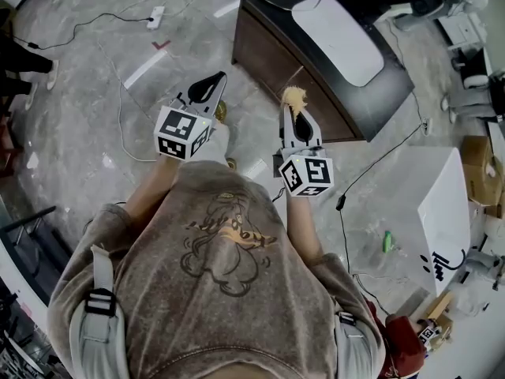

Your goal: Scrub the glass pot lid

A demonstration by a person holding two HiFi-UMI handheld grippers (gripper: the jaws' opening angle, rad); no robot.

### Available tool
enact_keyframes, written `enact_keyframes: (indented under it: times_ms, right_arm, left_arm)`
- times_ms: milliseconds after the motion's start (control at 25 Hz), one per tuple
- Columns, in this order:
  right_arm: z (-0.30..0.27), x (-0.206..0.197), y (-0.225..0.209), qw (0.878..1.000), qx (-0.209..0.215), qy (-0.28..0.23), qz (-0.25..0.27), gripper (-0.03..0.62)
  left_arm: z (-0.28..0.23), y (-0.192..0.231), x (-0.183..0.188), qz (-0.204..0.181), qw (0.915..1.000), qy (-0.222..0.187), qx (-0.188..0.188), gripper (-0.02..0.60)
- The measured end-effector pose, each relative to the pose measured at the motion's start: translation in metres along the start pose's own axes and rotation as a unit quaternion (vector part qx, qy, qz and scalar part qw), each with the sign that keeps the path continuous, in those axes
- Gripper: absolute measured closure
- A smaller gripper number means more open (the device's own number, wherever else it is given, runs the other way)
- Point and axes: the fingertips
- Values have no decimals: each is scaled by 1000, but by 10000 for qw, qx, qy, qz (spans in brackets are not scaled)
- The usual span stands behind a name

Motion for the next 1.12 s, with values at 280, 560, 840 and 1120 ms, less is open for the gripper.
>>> enact_keyframes:
  times_ms: [280, 560, 840, 1120]
  right_arm:
    - [-24, 0, -19, 10000, -45, 49, -54, 554]
    - [-62, 7, -38, 9999, -39, 121, -12, 554]
    - [-113, 16, -63, 9998, -44, 210, -25, 554]
    - [-173, 31, -84, 9994, -125, 322, -58, 554]
  left_arm:
    - [-36, 11, 1, -23, 9999, 64, -155, 565]
    - [-77, 37, 16, -10, 9998, 8, -216, 565]
    - [-125, 69, 27, -1, 9996, 86, -281, 565]
    - [-179, 112, 39, 61, 9989, 200, -423, 565]
Point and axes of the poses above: the fingertips, and each gripper's own axes: z backward along the fingers, y to its left, x out of its top, and after that the axes turned 5 degrees about y, right-handed
